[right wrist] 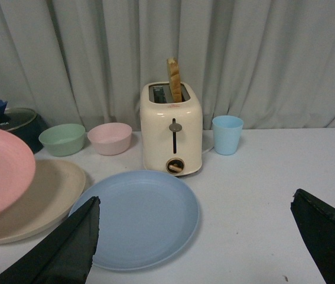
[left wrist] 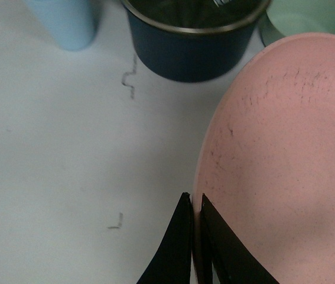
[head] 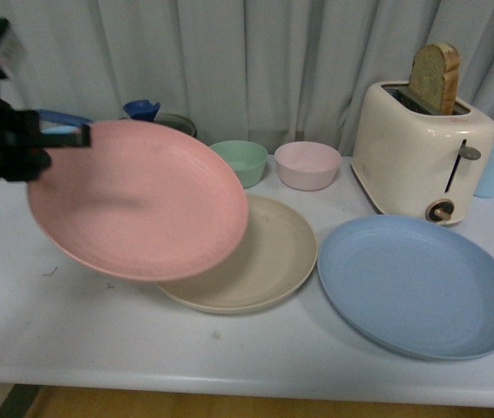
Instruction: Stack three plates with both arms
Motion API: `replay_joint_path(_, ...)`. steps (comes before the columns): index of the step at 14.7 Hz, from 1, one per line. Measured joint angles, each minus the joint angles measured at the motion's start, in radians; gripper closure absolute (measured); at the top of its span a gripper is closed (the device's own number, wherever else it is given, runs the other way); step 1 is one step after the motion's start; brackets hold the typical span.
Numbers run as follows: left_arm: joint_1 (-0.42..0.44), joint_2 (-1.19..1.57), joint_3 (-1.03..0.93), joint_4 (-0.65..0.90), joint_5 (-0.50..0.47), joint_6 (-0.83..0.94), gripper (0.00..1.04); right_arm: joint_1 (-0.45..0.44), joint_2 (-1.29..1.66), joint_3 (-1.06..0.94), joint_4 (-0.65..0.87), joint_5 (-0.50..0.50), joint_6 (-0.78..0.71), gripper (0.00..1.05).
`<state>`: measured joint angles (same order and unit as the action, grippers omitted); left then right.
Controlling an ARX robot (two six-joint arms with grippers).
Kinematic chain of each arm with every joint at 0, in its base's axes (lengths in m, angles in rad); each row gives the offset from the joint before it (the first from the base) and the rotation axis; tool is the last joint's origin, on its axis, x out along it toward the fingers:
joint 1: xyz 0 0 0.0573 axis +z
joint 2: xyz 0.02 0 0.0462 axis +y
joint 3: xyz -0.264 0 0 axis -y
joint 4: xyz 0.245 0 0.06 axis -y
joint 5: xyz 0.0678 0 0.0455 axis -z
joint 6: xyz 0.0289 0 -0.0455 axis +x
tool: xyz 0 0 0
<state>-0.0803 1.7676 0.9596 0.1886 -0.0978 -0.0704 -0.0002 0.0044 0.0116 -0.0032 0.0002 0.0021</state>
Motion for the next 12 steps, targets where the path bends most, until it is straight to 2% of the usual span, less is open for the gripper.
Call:
replay_joint_path(2,-0.098,0.082,0.004,0.029,-0.026,-0.060,1.02,0.000,0.000,0.000,0.000,0.000,0.000,0.06)
replay_joint_path(4,-0.142,0.140,0.035,0.038,-0.024,-0.127,1.02,0.000,0.000,0.000,0.000,0.000,0.000,0.06)
replay_joint_path(12,-0.150,0.269,0.128,0.061,-0.064,-0.336,1.02,0.000,0.000,0.000,0.000,0.000,0.000,0.06)
